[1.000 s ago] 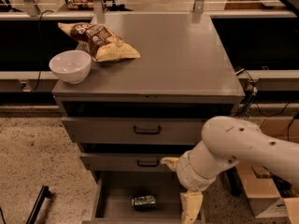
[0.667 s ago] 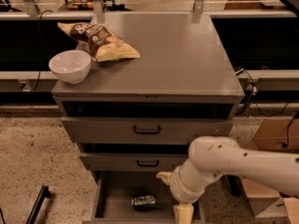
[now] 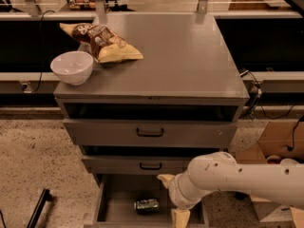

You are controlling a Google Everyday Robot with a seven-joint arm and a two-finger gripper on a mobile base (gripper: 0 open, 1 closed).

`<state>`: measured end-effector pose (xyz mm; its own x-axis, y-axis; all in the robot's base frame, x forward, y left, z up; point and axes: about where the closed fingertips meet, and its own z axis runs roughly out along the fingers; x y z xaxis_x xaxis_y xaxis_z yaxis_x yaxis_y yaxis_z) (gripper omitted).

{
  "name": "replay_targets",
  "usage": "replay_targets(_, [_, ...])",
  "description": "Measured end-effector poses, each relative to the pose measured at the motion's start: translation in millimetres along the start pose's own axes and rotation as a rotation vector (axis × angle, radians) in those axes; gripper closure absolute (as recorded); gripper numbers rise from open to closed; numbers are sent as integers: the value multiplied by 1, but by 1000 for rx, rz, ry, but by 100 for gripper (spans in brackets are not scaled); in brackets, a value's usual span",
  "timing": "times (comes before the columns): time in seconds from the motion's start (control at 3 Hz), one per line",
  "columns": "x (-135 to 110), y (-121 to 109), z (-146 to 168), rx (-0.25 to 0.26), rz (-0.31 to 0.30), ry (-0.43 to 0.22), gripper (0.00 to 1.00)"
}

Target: Pick green can from bottom drawer and place on counter

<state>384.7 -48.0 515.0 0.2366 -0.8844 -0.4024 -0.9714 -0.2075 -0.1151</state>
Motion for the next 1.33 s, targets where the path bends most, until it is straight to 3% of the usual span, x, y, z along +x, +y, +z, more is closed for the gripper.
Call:
replay_targets(0.33, [4, -3, 7, 7, 28, -11, 0])
replay_targets(0.67, [25, 5, 46, 0, 70, 9, 0])
replay_targets(1.33, [64, -43, 128, 161, 269, -58, 0])
